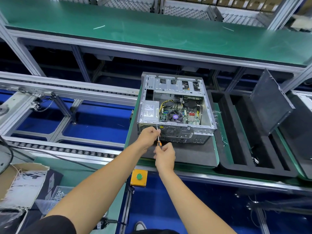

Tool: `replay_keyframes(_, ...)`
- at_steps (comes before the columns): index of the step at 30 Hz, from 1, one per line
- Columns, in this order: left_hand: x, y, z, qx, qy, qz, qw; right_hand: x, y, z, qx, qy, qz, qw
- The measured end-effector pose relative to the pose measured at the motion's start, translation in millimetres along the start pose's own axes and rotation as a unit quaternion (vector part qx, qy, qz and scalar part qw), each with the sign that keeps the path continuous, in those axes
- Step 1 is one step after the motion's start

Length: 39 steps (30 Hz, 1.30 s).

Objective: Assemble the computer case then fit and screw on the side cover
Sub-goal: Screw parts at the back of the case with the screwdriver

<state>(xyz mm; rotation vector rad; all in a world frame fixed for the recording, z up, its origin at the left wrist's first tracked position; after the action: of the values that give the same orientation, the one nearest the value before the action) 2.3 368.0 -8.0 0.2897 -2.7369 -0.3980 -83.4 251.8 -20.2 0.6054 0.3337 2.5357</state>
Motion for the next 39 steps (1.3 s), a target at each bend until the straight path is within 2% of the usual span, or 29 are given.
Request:
replay_keyframes(2, 1.3, -0.7, -0.3, 0.003, -0.002, -0.004, 1.000, -0.3, 2.3, 7.1, 0.019, 0.039, -0.014, 0.999)
replay_keyframes(3, 2.5, -0.3, 0.2, 0.005, -0.003, -0.006, 1.000, -0.5, -0.6, 6.4, -0.008, 0.015, 0.003, 1.000)
replay_keyframes(5, 4.0, 0.9, 1.2, 0.014, -0.002, -0.010, 1.000, -0.8, -10.6, -2.7, -0.089, -0.099, 0.058, 0.989)
replay_keyframes(8, 3.8, 0.6, 3.7, 0.042, 0.011, -0.002, 0.999, 10.4, -23.0, -10.7, -0.199, -0.256, 0.146, 0.935)
replay_keyframes(10, 3.5, 0.5, 5.5, 0.058, 0.021, 0.006, 0.998, 15.4, -27.4, -10.6, -0.255, -0.305, 0.182, 0.899)
replay_keyframes(12, 3.4, 1.1, 7.5, 0.074, 0.029, 0.010, 0.997, 18.9, -27.6, -9.6, -0.271, -0.323, 0.195, 0.886)
replay_keyframes(15, 3.0, 2.5, 7.2, 0.063, 0.026, -0.009, 0.998, 18.7, -24.2, -7.2, -0.239, -0.304, 0.173, 0.906)
replay_keyframes(19, 3.9, 1.6, 6.1, 0.052, 0.033, -0.046, 0.997, 7.2, -13.1, -3.0, -0.114, -0.165, 0.084, 0.976)
replay_keyframes(21, 6.1, -0.3, 6.2, 0.057, 0.040, -0.042, 0.997, 1.7, -5.9, -3.8, -0.086, -0.112, 0.035, 0.989)
replay_keyframes(23, 8.4, -1.2, 5.6, 0.060, 0.044, -0.027, 0.997, -2.0, -3.1, -4.8, -0.078, -0.095, 0.017, 0.992)
replay_keyframes(25, 10.2, -1.5, 5.4, 0.074, 0.054, 0.004, 0.996, -2.3, -7.0, -7.7, -0.096, -0.132, 0.030, 0.986)
replay_keyframes(28, 12.0, -2.5, 2.3, 0.075, 0.056, 0.048, 0.994, 3.0, -19.4, -12.7, -0.159, -0.236, 0.083, 0.955)
replay_keyframes(31, 11.3, 2.7, -2.7, 0.025, 0.022, 0.033, 0.999, 14.2, -30.5, -13.2, -0.202, -0.299, 0.141, 0.922)
replay_keyframes(33, 11.5, 3.8, -2.0, 0.017, 0.020, 0.015, 1.000, 17.9, -32.8, -12.5, -0.203, -0.308, 0.156, 0.916)
replay_keyframes(35, 10.4, 3.2, -2.3, 0.002, 0.006, 0.007, 1.000, 13.1, -28.1, -11.5, -0.156, -0.261, 0.141, 0.942)
replay_keyframes(39, 9.6, 0.4, -5.3, -0.008, -0.009, -0.001, 1.000, -0.6, -12.2, -7.2, -0.061, -0.095, 0.059, 0.992)
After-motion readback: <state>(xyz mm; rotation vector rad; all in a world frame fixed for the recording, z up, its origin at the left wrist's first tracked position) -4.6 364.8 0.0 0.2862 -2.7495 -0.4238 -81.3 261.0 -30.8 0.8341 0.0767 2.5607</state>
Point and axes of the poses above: each hand's wrist, its own x-axis away from the middle knuckle, its own y-axis out of the back of the hand, z = x × y, the point moved 8 cm from there along -x, towards the middle knuckle, and after that the axes turned 13 degrees about -z, right-handed, at the moved point
